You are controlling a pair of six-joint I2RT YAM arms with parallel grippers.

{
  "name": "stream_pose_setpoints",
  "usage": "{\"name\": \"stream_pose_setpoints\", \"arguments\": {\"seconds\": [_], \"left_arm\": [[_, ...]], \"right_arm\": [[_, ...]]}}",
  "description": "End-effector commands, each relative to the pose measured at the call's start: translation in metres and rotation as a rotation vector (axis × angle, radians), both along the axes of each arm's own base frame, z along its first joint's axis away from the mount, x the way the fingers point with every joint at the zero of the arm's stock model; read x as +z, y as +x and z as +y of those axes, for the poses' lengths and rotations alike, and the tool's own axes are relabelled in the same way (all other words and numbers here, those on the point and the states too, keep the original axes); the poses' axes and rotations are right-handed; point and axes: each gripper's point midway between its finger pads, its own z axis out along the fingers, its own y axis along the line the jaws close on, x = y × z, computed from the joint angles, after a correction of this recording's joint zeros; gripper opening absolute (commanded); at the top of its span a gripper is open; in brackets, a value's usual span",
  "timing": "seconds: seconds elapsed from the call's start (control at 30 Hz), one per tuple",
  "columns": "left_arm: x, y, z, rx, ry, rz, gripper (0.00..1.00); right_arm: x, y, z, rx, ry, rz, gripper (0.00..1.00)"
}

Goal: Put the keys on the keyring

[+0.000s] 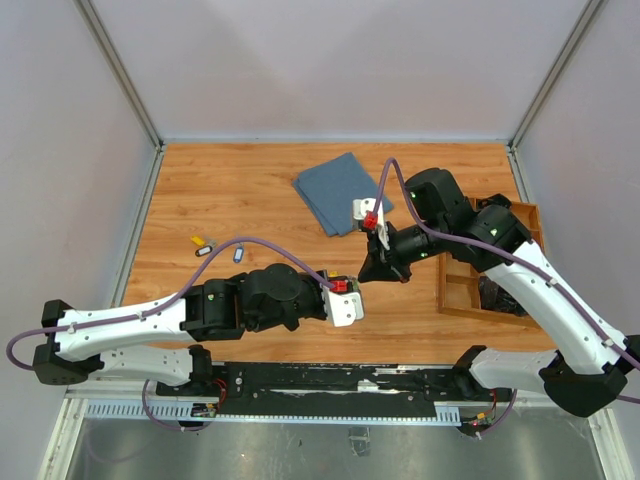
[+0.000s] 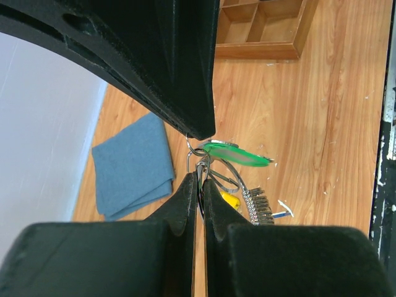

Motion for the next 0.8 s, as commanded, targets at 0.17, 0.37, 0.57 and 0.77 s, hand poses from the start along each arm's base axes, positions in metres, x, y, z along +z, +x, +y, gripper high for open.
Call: {"name": "stream_pose_setpoints", "arguments": {"seconds": [0.17, 0.37, 0.57, 0.77], "left_arm": [[0.014, 0.0, -0.006, -0.009, -0.05, -0.006, 0.01], [0.014, 0.0, -0.007, -0.013, -0.049, -0.005, 0.01], [0.015, -0.001, -0.008, -0.014, -0.055, -0.003, 0.01], [0.016, -0.001, -0.008, -0.015, -0.06, -0.002, 0.0]], "right_arm": [[-0.001, 0.009, 0.0, -0.055, -0.013, -0.037, 0.01], [0.004, 0.012, 0.004, -0.067, 0.02, -0.046, 0.01], [0.005, 0.017, 0.002, -0.09, 0.019, -0.078, 0.01], [0.003, 0.017, 0.003, -0.092, 0.022, -0.077, 0.01]]}}
